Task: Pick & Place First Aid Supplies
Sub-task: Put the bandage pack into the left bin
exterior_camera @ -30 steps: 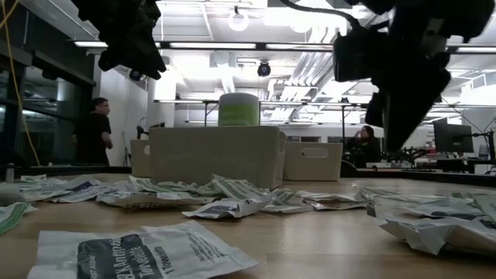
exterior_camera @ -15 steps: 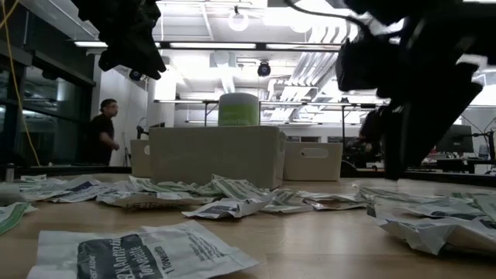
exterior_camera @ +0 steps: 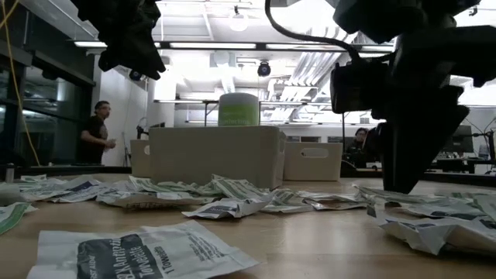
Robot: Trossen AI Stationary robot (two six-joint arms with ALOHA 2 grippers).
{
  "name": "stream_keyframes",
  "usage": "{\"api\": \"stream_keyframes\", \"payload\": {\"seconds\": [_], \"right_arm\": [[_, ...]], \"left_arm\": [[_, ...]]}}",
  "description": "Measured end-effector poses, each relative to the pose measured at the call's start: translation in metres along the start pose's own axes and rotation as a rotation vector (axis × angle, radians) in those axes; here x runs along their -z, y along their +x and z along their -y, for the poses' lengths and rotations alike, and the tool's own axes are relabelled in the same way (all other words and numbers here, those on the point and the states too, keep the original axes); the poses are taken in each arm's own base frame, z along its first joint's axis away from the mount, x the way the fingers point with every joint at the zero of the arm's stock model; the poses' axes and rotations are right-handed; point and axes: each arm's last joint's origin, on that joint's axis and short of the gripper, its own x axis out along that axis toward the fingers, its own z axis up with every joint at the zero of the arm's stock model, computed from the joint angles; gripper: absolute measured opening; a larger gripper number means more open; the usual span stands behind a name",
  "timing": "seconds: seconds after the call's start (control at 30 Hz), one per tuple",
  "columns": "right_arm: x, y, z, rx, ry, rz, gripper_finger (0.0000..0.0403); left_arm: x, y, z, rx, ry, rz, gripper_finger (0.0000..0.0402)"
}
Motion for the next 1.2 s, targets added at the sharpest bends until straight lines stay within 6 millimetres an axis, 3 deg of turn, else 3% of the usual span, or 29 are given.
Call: {"api": "stream_keyframes", "payload": {"seconds": [0.27, 0.33, 0.6, 0.87, 1.2], "right_arm": [[-0.003, 0.0, 0.005, 0.007, 0.046, -0.001, 0.0019], [-0.004, 0.0, 0.007, 0.006, 0.058, -0.003, 0.0006], [-0.009, -0.007, 0.011, -0.037, 0.099, -0.01, 0.0001], [-0.014, -0.042, 0.002, -0.072, 0.078, 0.101, 0.0], [-0.017, -0.087, -0.002, 0.062, 0.021, 0.367, 0.0]], "left_arm": [[0.001, 0.0, 0.0, -0.004, 0.002, -0.005, 0.0115], [0.001, 0.0, 0.0, -0.004, 0.002, -0.006, 0.0115], [0.001, 0.0, 0.0, -0.004, 0.002, -0.006, 0.0115], [0.001, 0.0, 0.0, -0.003, 0.002, -0.006, 0.0115], [-0.002, 0.0, 0.002, 0.018, 0.011, 0.024, 0.0115]]}}
